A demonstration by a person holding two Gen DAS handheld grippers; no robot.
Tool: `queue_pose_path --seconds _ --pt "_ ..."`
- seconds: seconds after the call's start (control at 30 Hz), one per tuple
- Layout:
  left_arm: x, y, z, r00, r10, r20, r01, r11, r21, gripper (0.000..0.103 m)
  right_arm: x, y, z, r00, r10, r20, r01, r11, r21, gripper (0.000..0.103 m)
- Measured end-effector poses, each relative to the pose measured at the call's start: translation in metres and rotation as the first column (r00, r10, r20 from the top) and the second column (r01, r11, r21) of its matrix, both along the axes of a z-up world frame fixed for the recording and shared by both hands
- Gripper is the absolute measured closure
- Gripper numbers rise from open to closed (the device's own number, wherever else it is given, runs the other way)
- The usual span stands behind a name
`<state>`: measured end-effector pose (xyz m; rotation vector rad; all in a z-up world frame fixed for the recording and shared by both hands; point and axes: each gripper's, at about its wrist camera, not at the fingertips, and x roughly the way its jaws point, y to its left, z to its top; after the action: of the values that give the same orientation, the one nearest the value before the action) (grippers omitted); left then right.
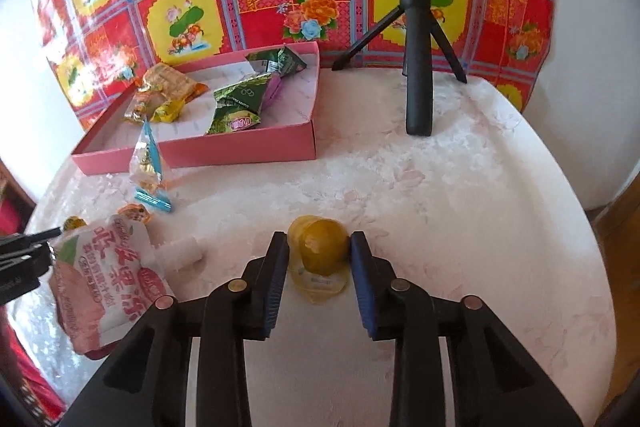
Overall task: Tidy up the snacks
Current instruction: 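Grasp the yellow wrapped candy with the left tool while the right tool grasps the yellow jelly cup, then carry the yellow candy and jelly cup over the pink box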
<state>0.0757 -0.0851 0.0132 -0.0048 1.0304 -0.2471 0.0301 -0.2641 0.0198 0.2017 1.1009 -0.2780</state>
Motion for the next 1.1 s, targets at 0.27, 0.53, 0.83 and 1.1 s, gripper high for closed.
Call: queue_pose_path --seconds 0.27,0.53,0.83,1.1 --pt "0.002 0.001 0.005 1.0 0.005 0.008 -0.005 1.0 -0.01 0.074 -0.004 0.0 0.007 1.0 0.016 0.023 -0.017 0.998 0.055 0.071" --pt "0.005 0.001 0.011 1.0 0.014 0.013 -0.014 1.0 -0.013 0.074 -0.003 0.002 0.01 0.999 0.033 0.025 -0.036 0.993 0.116 0.071" --pt "0.019 -0.004 0.023 0.999 0.019 0.026 -0.018 1.0 -0.02 0.074 0.007 0.003 0.022 0.997 0.054 0.053 -0.061 0.988 0.142 0.071" --pt "0.038 -0.001 0.031 0.998 0.033 0.048 -0.033 0.999 -0.013 0.074 0.021 0.003 0.03 0.995 0.067 0.077 -0.078 0.985 0.152 0.071"
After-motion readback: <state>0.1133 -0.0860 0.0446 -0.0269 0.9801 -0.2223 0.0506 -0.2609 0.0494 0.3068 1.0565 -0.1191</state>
